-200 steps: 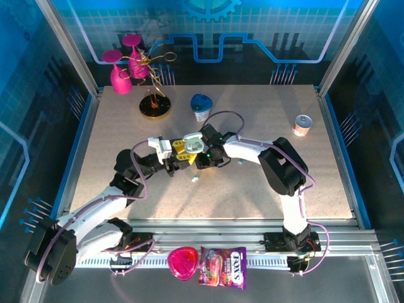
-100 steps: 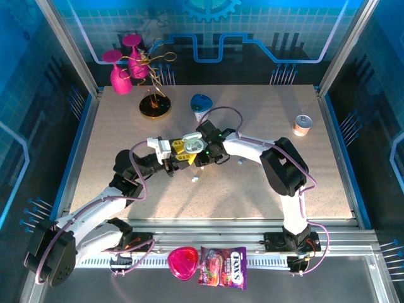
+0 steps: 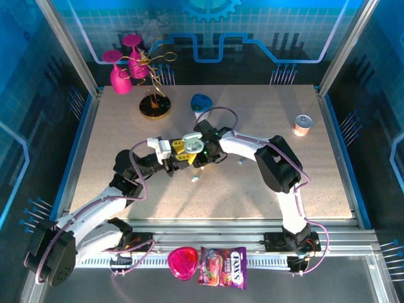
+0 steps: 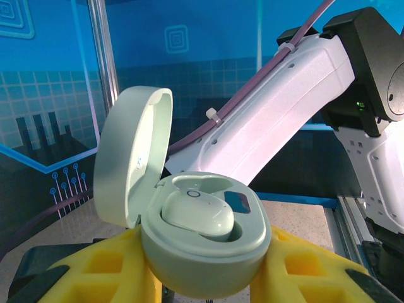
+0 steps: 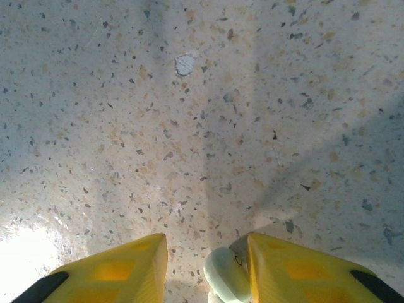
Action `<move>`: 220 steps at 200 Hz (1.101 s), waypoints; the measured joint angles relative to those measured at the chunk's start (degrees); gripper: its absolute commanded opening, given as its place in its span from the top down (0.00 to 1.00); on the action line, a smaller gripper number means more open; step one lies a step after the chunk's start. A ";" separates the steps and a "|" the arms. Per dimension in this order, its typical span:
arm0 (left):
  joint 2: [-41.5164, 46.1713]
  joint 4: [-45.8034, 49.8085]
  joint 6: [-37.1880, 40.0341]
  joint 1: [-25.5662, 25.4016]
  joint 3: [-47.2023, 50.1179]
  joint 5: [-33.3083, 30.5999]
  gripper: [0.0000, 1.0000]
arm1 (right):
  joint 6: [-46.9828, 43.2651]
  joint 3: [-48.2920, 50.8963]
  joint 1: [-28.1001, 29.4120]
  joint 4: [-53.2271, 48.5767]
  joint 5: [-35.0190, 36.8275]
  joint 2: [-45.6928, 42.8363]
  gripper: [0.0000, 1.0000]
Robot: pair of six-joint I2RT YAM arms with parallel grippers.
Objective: Insert the wireless bluetooth earbuds into the charging case
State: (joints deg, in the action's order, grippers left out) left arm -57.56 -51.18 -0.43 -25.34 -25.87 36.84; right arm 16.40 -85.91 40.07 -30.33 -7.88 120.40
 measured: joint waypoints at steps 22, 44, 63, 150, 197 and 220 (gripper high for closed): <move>0.00 0.00 0.00 0.00 0.02 0.00 0.68 | 0.00 0.83 0.02 0.00 -0.28 -0.02 0.65; 0.00 -0.04 -0.02 0.00 0.00 0.00 0.68 | 0.00 1.22 0.02 0.33 -0.28 -0.24 0.67; 0.00 -0.04 -0.02 0.00 0.00 0.00 0.68 | 0.00 1.33 0.04 0.35 -0.26 -0.26 0.70; 0.00 -0.02 0.00 0.00 0.02 0.00 0.68 | 0.02 1.33 0.07 -0.37 0.09 -0.24 0.79; -0.31 -0.07 0.39 0.00 0.02 -0.04 0.68 | 0.04 4.17 0.00 -0.52 3.58 -4.00 0.79; -0.94 -0.09 0.39 0.00 0.02 -0.31 0.68 | 0.26 8.63 -0.61 -0.52 5.79 -10.67 0.79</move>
State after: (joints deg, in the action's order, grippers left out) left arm -58.50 -51.27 -0.03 -25.34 -25.85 36.53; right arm 16.67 -77.28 39.46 -30.85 -2.09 109.73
